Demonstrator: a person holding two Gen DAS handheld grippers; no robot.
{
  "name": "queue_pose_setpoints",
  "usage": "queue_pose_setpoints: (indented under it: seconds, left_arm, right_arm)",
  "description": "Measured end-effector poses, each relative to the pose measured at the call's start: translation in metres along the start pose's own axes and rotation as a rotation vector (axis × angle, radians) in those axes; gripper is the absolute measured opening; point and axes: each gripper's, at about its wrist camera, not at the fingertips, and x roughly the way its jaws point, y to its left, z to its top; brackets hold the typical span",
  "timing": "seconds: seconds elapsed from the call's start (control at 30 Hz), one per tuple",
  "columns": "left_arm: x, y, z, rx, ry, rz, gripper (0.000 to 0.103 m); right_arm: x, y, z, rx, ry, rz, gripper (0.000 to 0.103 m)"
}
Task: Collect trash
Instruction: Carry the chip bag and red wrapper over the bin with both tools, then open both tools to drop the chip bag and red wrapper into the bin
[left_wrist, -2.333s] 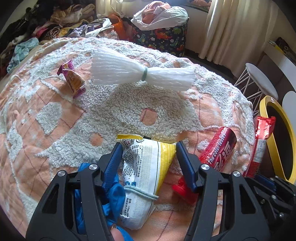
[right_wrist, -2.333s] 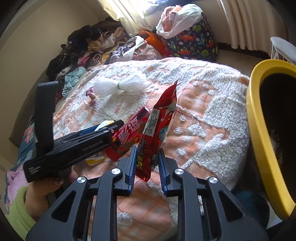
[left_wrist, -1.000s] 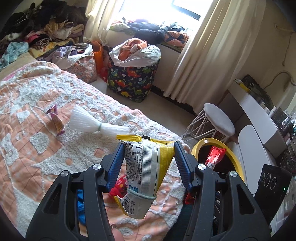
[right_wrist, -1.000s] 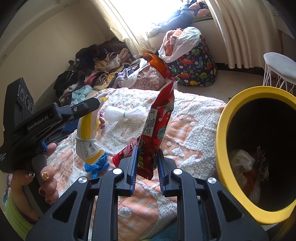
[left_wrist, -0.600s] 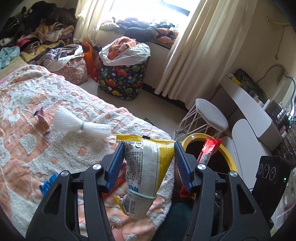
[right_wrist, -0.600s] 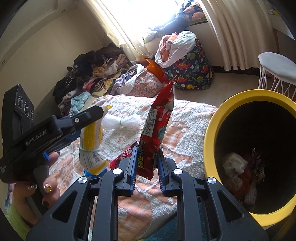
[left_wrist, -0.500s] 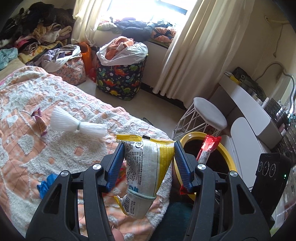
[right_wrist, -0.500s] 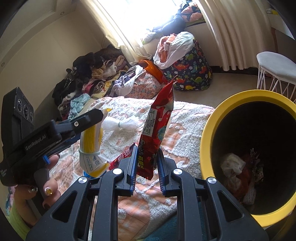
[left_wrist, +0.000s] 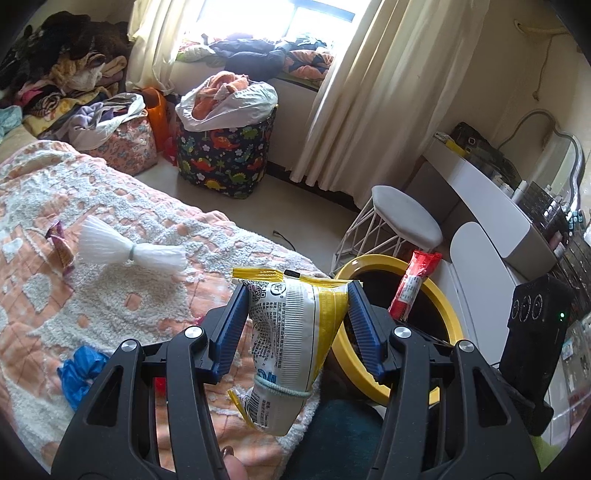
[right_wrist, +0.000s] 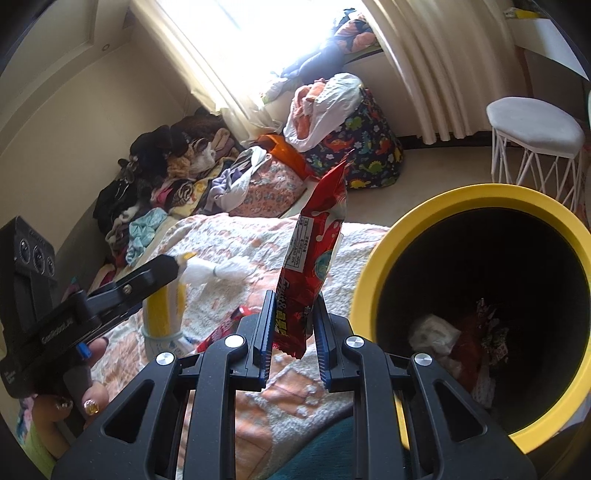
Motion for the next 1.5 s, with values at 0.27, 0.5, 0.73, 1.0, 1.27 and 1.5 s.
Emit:
queue_pose_setpoints:
  seconds: [0.27, 0.5, 0.73, 1.0, 1.27, 1.5]
  left_arm:
    - [0.006, -0.018, -0.002, 0.036, 0.012, -0.018, 0.046]
    - [0.014, -0.033, -0.004, 0.065, 0.022, -0.032, 0.046]
    - [0.020, -0.047, -0.005, 0.094, 0.029, -0.048, 0.046]
    - [0.034, -0.064, -0.010, 0.127, 0.051, -0.066, 0.046]
    - [0.052, -0.082, -0.013, 0.153, 0.083, -0.088, 0.046]
    - [0.074, -0.096, -0.018, 0.174, 0.121, -0.102, 0.046]
  right_arm:
    - [-0.009, -0.024, 0.010, 0.040, -0.032, -0.040, 0.019]
    - [-0.017, -0.047, 0.018, 0.073, -0.062, -0.087, 0.019]
    - [-0.023, -0.066, 0.022, 0.086, -0.074, -0.124, 0.019]
    - [-0.026, -0.088, 0.024, 0.118, -0.076, -0.159, 0.019]
    - [-0.029, -0.109, 0.023, 0.158, -0.058, -0.181, 0.019]
    - [-0.025, -0.122, 0.021, 0.172, -0.007, -0.184, 0.019]
